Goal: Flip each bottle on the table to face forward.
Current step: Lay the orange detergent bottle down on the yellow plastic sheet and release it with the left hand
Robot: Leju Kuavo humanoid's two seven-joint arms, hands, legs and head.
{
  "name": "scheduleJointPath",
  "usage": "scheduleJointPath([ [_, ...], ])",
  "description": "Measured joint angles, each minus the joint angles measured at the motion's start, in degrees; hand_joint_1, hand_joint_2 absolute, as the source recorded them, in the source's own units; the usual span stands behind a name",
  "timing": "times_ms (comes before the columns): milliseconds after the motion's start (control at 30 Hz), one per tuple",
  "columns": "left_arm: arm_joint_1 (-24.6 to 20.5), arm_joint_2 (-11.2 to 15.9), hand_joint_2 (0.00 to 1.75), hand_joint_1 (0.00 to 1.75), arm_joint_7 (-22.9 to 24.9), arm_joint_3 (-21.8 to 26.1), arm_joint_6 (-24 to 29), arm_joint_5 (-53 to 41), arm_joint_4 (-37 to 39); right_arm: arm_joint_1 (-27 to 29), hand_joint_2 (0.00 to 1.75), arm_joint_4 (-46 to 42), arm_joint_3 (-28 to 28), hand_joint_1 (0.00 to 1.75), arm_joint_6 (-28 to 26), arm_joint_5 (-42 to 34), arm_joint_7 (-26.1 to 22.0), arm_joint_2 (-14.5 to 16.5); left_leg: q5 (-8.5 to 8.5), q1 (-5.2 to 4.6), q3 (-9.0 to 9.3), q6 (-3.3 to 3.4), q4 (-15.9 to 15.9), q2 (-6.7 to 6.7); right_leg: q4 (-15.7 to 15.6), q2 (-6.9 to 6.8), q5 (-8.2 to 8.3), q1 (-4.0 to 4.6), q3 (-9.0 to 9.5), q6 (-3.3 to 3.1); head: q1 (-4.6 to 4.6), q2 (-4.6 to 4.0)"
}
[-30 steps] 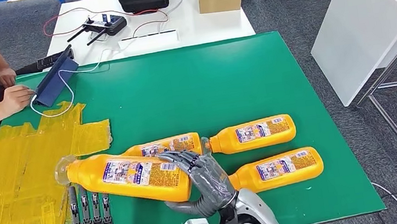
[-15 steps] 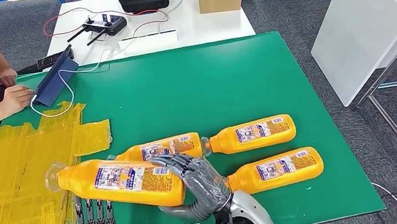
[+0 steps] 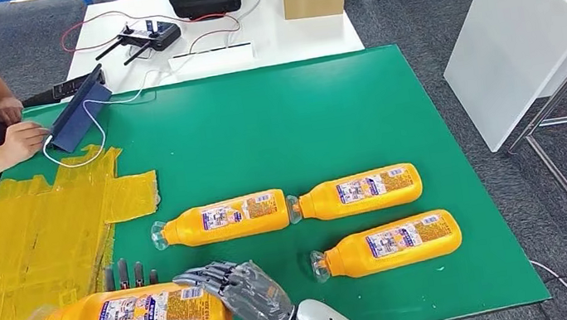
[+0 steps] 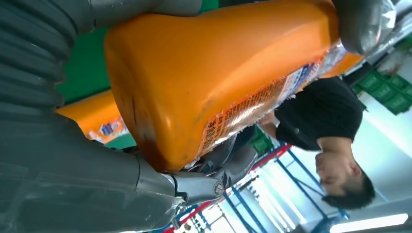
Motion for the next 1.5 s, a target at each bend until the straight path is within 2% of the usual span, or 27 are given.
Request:
scheduleJointPath([
  [533,0.06,0.29,1.75,0.00,-1.24,0.82,0.04,-1.80,0.20,-4.46,1.75,11.21,1.67,1.75,0.31,-1.20,-1.03,2.08,0.00,-0.02,0.02,0.00,0.01,0.04,0.00,0.02,0.00,0.00,-0.01,0.00,0.00,0.00],
  [567,0.06,0.29,1.75,0.24,-1.24,0.80,0.04,-1.81,0.20,-4.52,1.75,11.45,1.68,1.75,0.31,-1.20,-1.03,2.13,0.00,-0.02,0.02,0.00,0.01,0.04,0.00,0.02,0.00,0.00,-0.01,0.00,0.00,0.00],
  [667,0.05,0.31,1.75,1.55,-1.31,0.78,0.03,-1.83,0.20,-4.60,1.75,12.06,1.71,1.75,0.33,-1.25,-1.03,2.34,0.00,-0.01,0.02,0.00,0.01,0.04,0.00,0.02,0.00,0.00,-0.01,0.00,0.00,0.00],
  [700,0.05,0.31,1.75,1.75,-1.41,0.77,0.01,-1.82,0.20,-4.62,1.75,12.24,1.71,1.75,0.35,-1.25,-1.03,2.38,0.00,-0.01,0.02,0.00,0.01,0.04,0.00,0.02,0.00,0.00,-0.01,0.00,0.00,0.00],
  [1333,-0.06,0.29,1.75,1.75,-3.13,0.56,0.04,-3.23,-0.41,-4.21,1.75,13.75,1.57,1.75,-0.55,1.28,0.37,3.14,0.00,-0.01,0.02,0.00,0.01,0.05,0.00,0.02,0.00,0.00,-0.03,0.00,0.01,0.00],
  [1500,-0.27,0.21,1.75,1.75,-5.77,1.21,2.11,-8.79,-2.03,-4.23,1.75,13.62,1.41,1.75,-1.85,1.56,1.35,3.13,0.00,-0.01,0.02,0.00,0.01,0.04,0.00,0.02,0.00,0.00,-0.02,0.00,0.01,0.00],
])
